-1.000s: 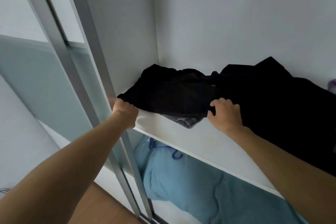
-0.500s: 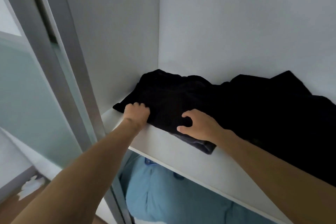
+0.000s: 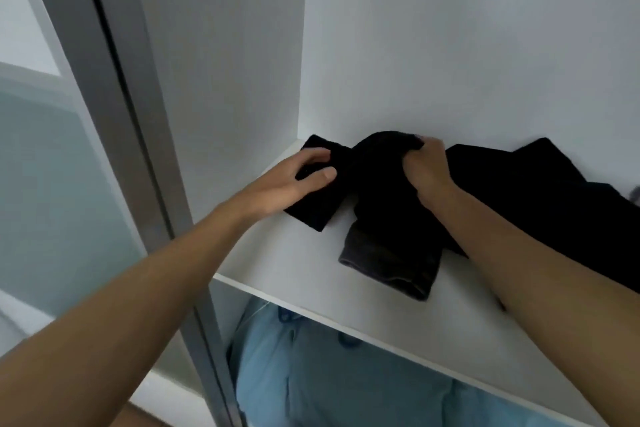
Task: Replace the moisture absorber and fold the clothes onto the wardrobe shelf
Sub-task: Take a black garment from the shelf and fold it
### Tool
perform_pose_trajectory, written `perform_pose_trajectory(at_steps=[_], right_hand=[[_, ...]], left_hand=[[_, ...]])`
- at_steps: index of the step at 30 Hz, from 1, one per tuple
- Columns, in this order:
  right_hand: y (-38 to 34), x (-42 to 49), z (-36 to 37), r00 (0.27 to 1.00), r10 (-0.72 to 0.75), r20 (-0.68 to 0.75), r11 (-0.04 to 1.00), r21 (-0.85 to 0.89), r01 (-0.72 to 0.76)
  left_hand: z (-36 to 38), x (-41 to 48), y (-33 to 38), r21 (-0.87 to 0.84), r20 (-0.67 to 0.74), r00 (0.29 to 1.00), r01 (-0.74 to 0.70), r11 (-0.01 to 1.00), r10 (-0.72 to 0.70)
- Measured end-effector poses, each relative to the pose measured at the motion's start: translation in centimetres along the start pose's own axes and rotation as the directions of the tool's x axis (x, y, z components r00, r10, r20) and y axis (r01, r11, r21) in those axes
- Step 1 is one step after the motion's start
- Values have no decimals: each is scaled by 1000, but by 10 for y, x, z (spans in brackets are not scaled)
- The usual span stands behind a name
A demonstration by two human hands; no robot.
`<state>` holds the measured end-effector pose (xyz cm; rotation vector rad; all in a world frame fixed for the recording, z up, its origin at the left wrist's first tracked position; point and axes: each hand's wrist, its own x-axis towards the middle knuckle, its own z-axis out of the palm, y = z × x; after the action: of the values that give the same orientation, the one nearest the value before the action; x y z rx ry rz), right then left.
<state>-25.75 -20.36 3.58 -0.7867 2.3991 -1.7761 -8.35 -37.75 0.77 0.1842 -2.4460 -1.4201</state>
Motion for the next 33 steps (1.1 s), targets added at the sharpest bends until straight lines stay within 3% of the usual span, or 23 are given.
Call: perform_pose_trajectory(at_steps=[2, 4, 6, 7, 9, 12, 15, 18, 21, 23, 24, 26, 27, 28, 29, 31, 33], right_hand=[[-16, -2, -22, 995, 74, -69, 970, 235, -56], [-32, -11, -44, 991, 98, -88, 917, 395, -55], [-48, -29, -62, 997, 68, -42, 894, 446, -42], [-55, -41, -70, 999, 38, -7, 909, 416, -32], [-65, -67, -84, 993, -67, 101, 949, 313, 32], [-62, -105, -94, 895, -316, 316, 946, 30, 324], [-27, -154, -84, 791, -244, 561, 885, -205, 418], [15, -203, -69, 741, -173, 649, 730, -420, 538], [44, -241, -71, 706, -37, 707, 732, -462, 501], [60, -270, -86, 694, -3, 720, 794, -420, 439], [70, -283, -99, 752, -28, 658, 838, -394, 377], [86, -302, -130, 957, -30, 288, 941, -315, 125], [93, -305, -148, 997, 71, 43, 969, -242, -59], [99, -303, -165, 965, 227, -131, 961, -128, -244], [102, -300, -178, 896, 403, -186, 912, -1, -410], [106, -292, -194, 771, 636, -33, 762, 187, -620], [100, -285, -198, 734, 654, 186, 642, 378, -668]], left_hand=[[-8, 6, -12, -152, -178, 980, 65, 986, -92], [-10, 14, -23, -295, -222, 898, 309, 904, -379], [-6, 23, -30, -470, 30, 793, 549, 691, -609], [-1, 27, -31, -497, 161, 765, 609, 618, -624], [15, 36, -27, -496, 304, 761, 641, 586, -573], [48, 45, -5, -474, 442, 786, 613, 632, -432], [79, 40, 26, -313, 549, 769, 553, 772, -329], [116, 25, 49, -22, 382, 843, 418, 908, -379], [148, 6, 52, 110, 109, 956, 261, 959, -273], [157, -10, 46, 105, 7, 984, 176, 979, -178], [157, -21, 45, 58, -22, 991, 134, 989, -133], [157, -47, 52, -74, -31, 999, 41, 996, -44], [157, -63, 59, -122, -18, 1000, 6, 993, -8], [158, -80, 68, -159, 8, 1000, -12, 987, 14], [159, -98, 74, -175, 50, 998, -17, 984, 26], [165, -136, 88, -142, 182, 983, -12, 990, 38], [174, -172, 97, -77, 303, 953, -1, 997, 25]])
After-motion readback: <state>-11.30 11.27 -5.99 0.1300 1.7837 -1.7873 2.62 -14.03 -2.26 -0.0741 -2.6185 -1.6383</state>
